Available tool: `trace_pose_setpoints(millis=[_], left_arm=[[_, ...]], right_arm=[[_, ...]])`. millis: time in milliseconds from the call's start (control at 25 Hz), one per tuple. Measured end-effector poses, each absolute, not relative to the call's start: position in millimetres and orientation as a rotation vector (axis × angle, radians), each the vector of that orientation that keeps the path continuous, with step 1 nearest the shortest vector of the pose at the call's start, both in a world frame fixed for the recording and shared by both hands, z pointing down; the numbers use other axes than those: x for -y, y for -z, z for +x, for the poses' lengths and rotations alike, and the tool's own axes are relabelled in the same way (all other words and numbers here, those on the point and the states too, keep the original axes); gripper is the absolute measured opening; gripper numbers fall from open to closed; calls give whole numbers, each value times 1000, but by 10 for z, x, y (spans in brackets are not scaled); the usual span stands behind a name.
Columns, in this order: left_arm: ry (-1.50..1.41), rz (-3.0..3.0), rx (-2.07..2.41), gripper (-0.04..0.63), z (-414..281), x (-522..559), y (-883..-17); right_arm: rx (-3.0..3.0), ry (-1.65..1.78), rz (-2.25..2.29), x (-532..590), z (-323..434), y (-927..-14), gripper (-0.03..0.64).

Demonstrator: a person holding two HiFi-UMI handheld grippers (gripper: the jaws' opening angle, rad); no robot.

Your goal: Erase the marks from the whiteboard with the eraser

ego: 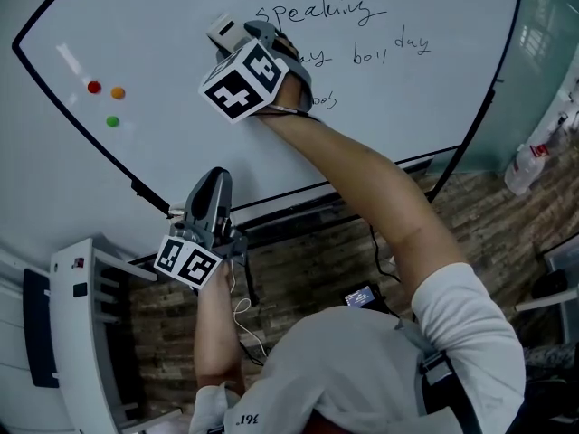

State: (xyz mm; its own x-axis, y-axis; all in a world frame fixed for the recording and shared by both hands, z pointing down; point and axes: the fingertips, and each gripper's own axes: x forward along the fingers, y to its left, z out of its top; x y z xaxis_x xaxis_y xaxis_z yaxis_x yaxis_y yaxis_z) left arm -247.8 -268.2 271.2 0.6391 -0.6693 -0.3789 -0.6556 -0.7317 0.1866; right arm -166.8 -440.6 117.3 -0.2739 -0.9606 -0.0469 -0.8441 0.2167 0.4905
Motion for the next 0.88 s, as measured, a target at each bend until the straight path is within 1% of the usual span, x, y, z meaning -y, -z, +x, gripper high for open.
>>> trace_pose_setpoints(millis=[880], left_arm=[[659,2831,1074,41,-2148,2671,-2705]], right_arm=[[2214,529,1737,4411,-1187,-1124,264]])
